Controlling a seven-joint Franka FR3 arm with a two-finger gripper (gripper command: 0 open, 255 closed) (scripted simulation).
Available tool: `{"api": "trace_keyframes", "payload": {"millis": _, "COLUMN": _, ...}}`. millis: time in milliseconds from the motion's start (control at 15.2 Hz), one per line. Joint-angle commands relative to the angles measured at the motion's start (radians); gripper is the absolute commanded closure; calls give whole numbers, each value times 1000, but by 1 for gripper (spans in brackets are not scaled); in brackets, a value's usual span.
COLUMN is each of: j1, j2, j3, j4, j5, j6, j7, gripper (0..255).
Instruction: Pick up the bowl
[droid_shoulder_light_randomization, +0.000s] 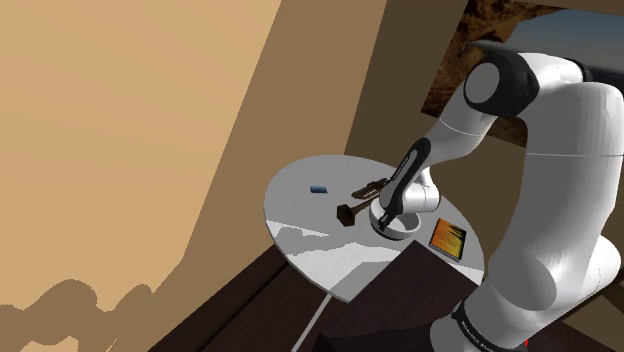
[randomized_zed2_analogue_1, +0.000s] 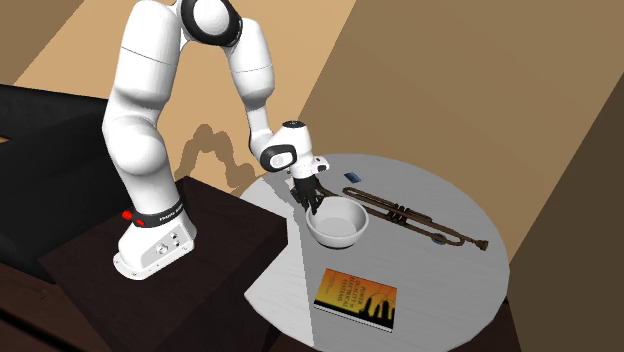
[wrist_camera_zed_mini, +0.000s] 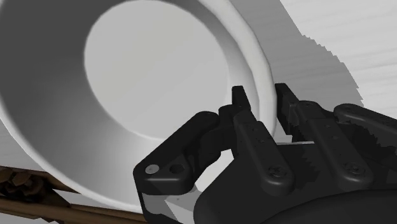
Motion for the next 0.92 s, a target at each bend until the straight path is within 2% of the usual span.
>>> {"api": "trace_keyframes", "payload": {"millis": 0, "j1": 0, "j2": 1, "j3": 0, "j4": 0, "j5": 0, "j6": 0, "j7": 0, "gripper": 255}}
{"api": "trace_keyframes", "payload": {"millis": 264, "j1": -1, "j2": 2, "j3": 1, "j4": 1, "j5": 0, "j6": 1, "j7": 0, "gripper": 255}}
{"api": "trace_keyframes", "payload": {"millis": 858, "j1": 81, "j2": -154, "j3": -90, "j4": -45, "j5": -28, "j6": -112, "j7": 13, "gripper": 255}}
